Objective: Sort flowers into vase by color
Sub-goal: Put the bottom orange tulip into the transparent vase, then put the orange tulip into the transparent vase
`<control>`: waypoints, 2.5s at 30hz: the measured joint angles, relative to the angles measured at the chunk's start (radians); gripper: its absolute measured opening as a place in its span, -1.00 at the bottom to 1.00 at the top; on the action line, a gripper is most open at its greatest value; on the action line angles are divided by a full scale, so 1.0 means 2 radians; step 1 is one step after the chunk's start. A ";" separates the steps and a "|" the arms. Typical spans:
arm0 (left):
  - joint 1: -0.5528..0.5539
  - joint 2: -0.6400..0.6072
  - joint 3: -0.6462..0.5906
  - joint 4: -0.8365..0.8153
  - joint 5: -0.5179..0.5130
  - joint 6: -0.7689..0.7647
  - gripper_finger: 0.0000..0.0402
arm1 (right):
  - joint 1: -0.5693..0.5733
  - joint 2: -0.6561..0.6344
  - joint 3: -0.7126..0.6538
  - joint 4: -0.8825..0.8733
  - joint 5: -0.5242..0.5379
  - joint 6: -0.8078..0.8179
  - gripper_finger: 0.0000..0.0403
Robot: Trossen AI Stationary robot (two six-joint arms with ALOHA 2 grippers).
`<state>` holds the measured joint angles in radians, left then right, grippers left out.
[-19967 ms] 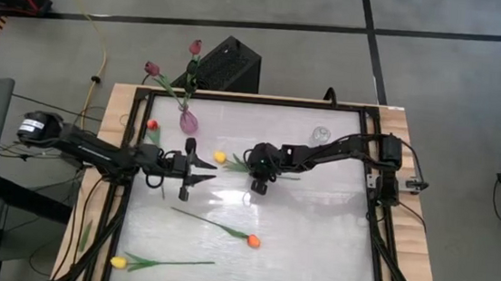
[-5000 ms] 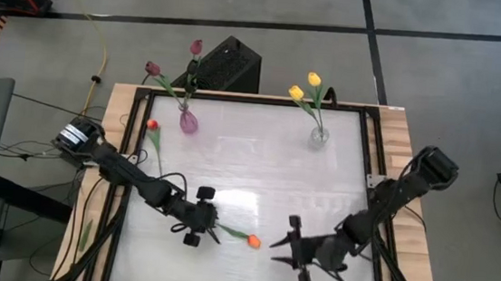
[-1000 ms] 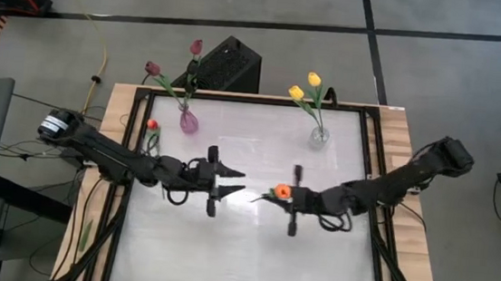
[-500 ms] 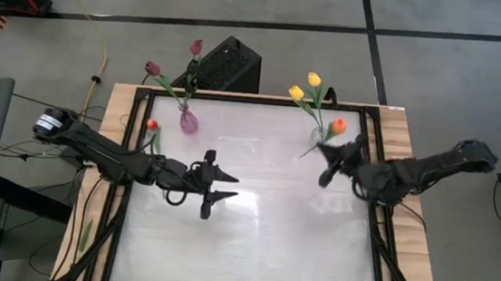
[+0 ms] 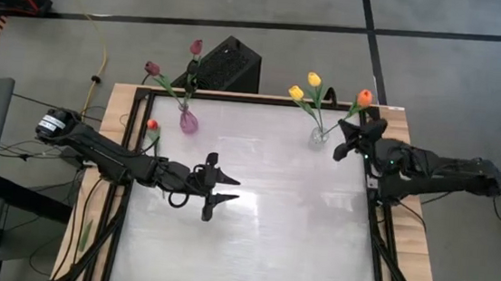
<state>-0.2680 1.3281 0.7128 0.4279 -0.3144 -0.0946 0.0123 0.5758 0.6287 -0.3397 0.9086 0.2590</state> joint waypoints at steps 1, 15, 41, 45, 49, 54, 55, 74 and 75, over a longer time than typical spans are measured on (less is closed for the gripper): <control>0.000 0.000 0.000 0.000 0.000 0.001 -0.20 | -0.012 0.002 0.000 0.000 -0.007 -0.002 -0.92; 0.000 0.000 0.000 -0.005 0.002 0.001 -0.20 | -0.126 0.017 0.000 0.013 -0.115 -0.013 -0.92; 0.000 0.000 0.000 -0.010 0.002 0.001 -0.20 | -0.175 0.033 -0.075 0.086 -0.130 -0.012 -0.87; 0.000 0.000 0.000 -0.010 0.001 0.001 -0.20 | -0.175 0.033 -0.075 0.086 -0.128 0.005 -0.68; 0.000 0.000 0.000 -0.010 0.001 -0.002 -0.20 | -0.174 0.031 -0.074 0.081 -0.128 0.007 -0.43; 0.000 0.000 0.000 -0.010 0.009 -0.004 -0.20 | -0.174 0.032 -0.050 0.024 -0.143 0.016 -0.06; 0.000 0.000 0.000 -0.010 0.009 -0.004 -0.20 | -0.175 0.032 -0.041 0.004 -0.161 0.016 0.01; 0.000 0.000 0.000 -0.112 0.037 -0.052 -0.20 | -0.166 0.033 0.106 -0.313 -0.456 0.110 0.29; 0.000 0.000 0.000 -0.132 0.037 -0.062 -0.20 | -0.159 0.033 0.106 -0.313 -0.474 0.119 0.29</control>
<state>-0.2680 1.3277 0.7132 0.1636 -0.2398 -0.2194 -0.3063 0.6412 0.8406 -0.9649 -0.0390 0.4963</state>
